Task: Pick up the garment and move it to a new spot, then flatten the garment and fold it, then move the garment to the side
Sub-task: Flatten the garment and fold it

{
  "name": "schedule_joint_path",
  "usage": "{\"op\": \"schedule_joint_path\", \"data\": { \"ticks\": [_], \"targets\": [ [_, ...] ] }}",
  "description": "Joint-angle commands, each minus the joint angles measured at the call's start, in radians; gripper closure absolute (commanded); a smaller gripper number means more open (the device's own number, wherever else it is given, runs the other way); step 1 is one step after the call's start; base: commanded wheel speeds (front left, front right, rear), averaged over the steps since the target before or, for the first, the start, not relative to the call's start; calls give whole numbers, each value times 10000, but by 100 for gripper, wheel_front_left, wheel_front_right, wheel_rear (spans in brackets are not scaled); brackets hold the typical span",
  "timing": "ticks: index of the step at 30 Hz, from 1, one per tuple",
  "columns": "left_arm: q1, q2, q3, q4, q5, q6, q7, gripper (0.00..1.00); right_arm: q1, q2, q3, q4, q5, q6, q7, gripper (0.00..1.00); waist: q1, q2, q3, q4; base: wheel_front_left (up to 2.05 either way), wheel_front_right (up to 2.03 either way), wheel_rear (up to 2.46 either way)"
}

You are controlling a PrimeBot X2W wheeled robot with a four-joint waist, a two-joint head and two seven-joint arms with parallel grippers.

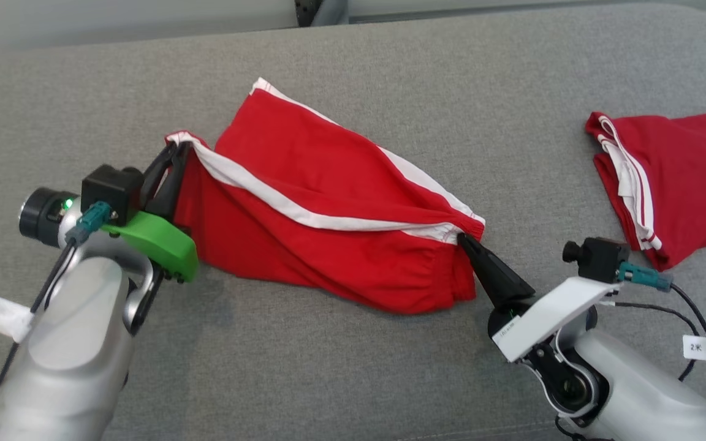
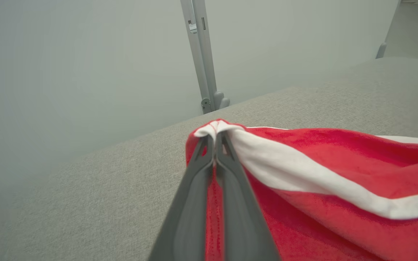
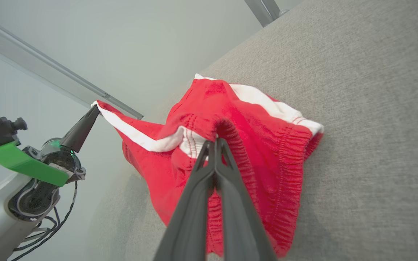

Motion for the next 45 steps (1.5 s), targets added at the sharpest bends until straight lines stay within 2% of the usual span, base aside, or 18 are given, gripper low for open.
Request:
{"op": "schedule_joint_path", "data": {
  "ticks": [1,7,14,22,28,29,30,31,35,37,40,45],
  "targets": [
    [-453,110,-81,200,86,23,3,100,-228,157,-135,52,-71,1,3,100,1,0,1242,-807,0,0,0],
    [-2279,261,-477,1632,501,23,3,100,-701,852,-856,339,-523,1,3,100,1,0,2000,-1274,0,0,0],
    [-3689,242,-592,2792,999,95,3,100,-778,1302,-1558,473,-971,1,3,100,1,0,2665,-1575,0,0,0],
    [-4594,303,-697,3928,1342,400,3,100,-942,1832,-1328,478,-1261,1,6,100,1,0,3024,-1901,0,0,0],
    [-4745,215,-684,4259,1342,522,3,100,-1039,1954,-1275,490,-1730,1,14,100,1,0,3066,-2006,0,0,0],
    [-4736,221,-617,4278,1275,569,3,85,-1056,1985,-1333,516,-1838,1,14,92,1,0,3078,-2031,0,0,0],
    [-4694,237,-517,4289,1183,586,3,51,-1055,2064,-1358,549,-1865,1,14,41,1,0,3091,-2069,0,0,0],
    [-4638,266,-461,4235,1154,634,2,0,-1095,2101,-1340,590,-2039,1,14,0,1,0,3087,-2105,0,0,0],
    [-4313,316,-193,3946,981,765,3,0,-1145,2128,-1590,583,-2574,1,14,0,1,0,3006,-2077,0,0,0],
    [-4129,274,-90,3766,910,758,2,0,-1004,2175,-2148,545,-3064,1,5,0,1,0,2885,-2014,0,0,0],
    [-3653,59,406,2998,546,647,3,0,-476,2448,-3854,423,-4861,1,4,0,1,0,2517,-1801,0,0,0],
    [-2646,-118,1070,2310,29,307,3,0,350,2941,-5755,85,-7571,1,5,0,1,0,1932,-1603,0,0,0]
  ]
}}
